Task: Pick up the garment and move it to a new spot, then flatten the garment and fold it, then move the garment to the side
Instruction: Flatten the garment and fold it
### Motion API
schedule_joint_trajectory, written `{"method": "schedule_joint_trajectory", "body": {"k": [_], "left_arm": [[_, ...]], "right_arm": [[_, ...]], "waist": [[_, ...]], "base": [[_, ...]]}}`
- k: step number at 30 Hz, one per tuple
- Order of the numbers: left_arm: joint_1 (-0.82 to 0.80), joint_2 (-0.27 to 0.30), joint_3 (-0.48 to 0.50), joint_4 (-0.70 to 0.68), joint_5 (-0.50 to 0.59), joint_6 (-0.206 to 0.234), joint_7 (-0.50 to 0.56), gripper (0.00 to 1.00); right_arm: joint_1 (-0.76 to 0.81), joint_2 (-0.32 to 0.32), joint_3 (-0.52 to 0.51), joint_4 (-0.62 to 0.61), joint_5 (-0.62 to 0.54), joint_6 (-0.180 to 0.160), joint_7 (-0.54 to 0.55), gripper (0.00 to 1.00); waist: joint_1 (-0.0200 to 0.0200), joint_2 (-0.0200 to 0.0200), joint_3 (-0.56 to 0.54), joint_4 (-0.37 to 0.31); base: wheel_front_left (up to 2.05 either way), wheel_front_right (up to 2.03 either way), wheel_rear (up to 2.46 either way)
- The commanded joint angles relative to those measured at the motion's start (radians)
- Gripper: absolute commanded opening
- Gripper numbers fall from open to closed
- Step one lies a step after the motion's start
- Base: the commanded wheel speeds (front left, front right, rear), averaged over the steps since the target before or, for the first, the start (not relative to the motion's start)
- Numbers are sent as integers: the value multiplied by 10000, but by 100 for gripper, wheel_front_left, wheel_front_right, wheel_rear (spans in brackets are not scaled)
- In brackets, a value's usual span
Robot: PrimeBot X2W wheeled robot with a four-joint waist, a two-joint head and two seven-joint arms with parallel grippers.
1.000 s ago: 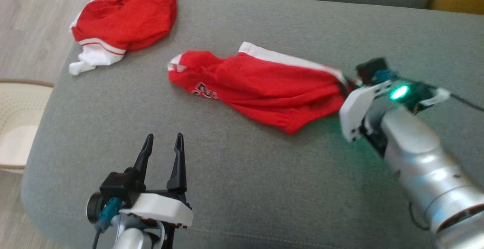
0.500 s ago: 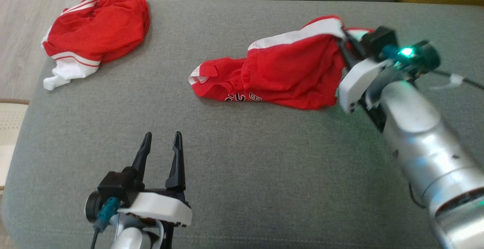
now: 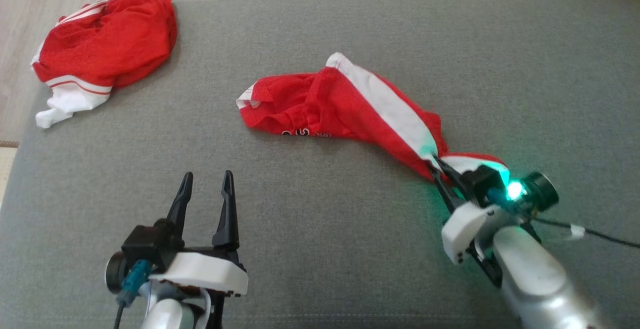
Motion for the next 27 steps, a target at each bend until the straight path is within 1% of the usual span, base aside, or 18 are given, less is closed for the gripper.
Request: {"method": "schedule_joint_trajectory", "body": {"k": [1, 5, 11, 16, 17, 18, 19, 20, 27], "left_arm": [[-366, -35, 338, -380, 96, -14, -124, 100], [-380, -35, 390, -379, 122, -40, -124, 100], [-418, -35, 380, -334, 151, -88, -124, 100], [-423, -35, 413, -287, 173, -128, -124, 100], [-421, -35, 416, -278, 176, -135, -124, 100], [-417, -35, 416, -270, 179, -139, -124, 100], [-410, -35, 417, -261, 180, -142, -124, 100], [-397, -35, 421, -251, 182, -144, -124, 100], [-215, -35, 401, -213, 177, -131, -124, 100]], "right_arm": [[-109, -40, -2, -368, -127, 73, -109, 0], [508, -28, -372, -998, -699, 73, -109, 0], [1255, 16, -279, -2121, -1698, 73, -110, 0], [1788, 209, -509, -2319, -2059, 73, -110, 0], [1858, 252, -587, -2321, -2060, 73, -110, 11], [1919, 292, -679, -2320, -2054, 73, -110, 36], [1969, 334, -764, -2336, -2038, 73, -110, 82], [2018, 372, -824, -2395, -2029, 73, -110, 100], [2422, 430, -1159, -3154, -1792, 73, -110, 100]], "waist": [[0, 0, 6, -36], [0, 0, 27, -175], [0, 0, 28, -298], [0, 0, -10, -335], [0, 0, -22, -336], [0, 0, -36, -337], [0, 0, -58, -339], [0, 0, -83, -344], [0, 0, -345, -388]], "base": [[0, 0, 0], [0, 0, 0], [0, 0, 0], [0, 0, 0], [0, 0, 0], [0, 0, 0], [0, 0, 0], [0, 0, 0], [0, 0, 0]]}}
